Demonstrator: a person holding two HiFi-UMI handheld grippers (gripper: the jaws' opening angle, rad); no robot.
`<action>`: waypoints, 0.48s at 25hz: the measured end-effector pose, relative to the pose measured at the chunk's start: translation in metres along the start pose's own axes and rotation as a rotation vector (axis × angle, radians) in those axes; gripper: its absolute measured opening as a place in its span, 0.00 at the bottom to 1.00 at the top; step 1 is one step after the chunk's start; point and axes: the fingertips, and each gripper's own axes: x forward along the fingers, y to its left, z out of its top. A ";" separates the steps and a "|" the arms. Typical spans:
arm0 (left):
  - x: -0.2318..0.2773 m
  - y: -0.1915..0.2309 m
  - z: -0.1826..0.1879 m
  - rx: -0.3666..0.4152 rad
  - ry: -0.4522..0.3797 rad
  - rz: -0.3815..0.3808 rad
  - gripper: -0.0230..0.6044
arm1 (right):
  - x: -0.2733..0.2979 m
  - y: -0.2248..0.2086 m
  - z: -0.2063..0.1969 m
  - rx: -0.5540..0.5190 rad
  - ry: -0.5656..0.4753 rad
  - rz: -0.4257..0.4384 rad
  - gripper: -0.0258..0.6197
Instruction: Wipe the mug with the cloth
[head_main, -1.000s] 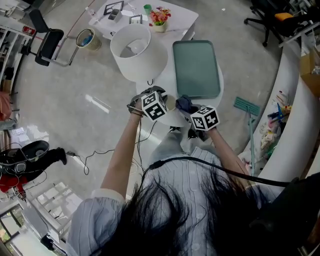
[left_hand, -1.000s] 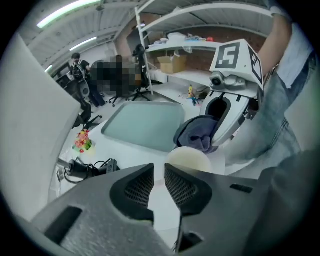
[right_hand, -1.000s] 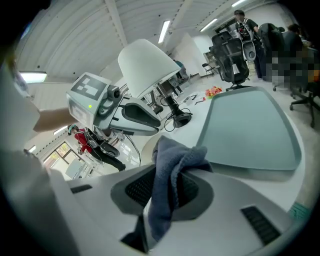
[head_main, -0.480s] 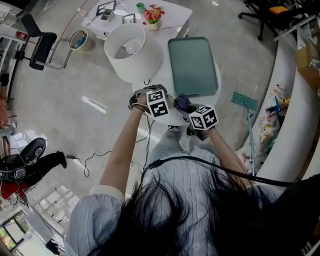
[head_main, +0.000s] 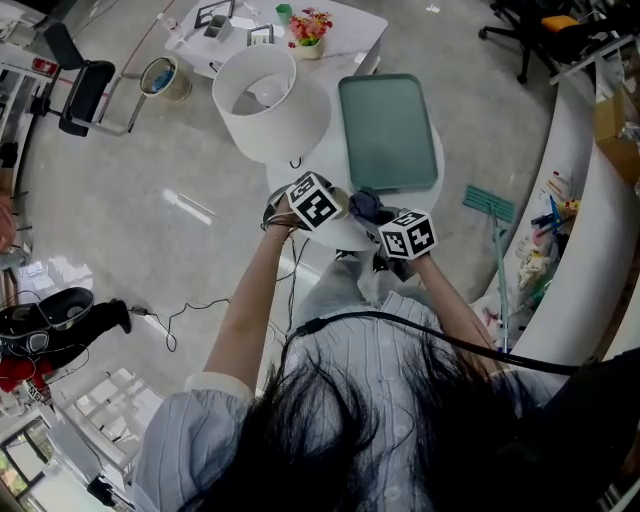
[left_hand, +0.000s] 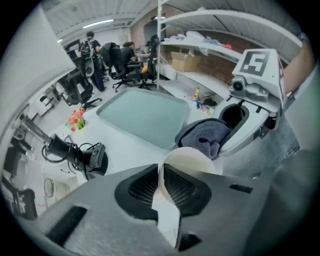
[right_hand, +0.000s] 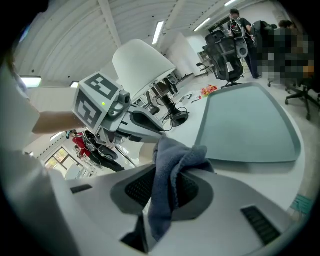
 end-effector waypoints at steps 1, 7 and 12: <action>-0.001 0.000 -0.001 -0.045 -0.017 0.007 0.11 | 0.000 0.000 0.000 0.001 -0.002 -0.001 0.17; -0.005 0.002 -0.009 -0.312 -0.097 0.075 0.11 | -0.002 0.000 -0.003 0.002 -0.006 0.001 0.17; -0.015 0.004 -0.018 -0.535 -0.133 0.148 0.11 | -0.005 0.001 -0.007 0.001 -0.008 0.007 0.17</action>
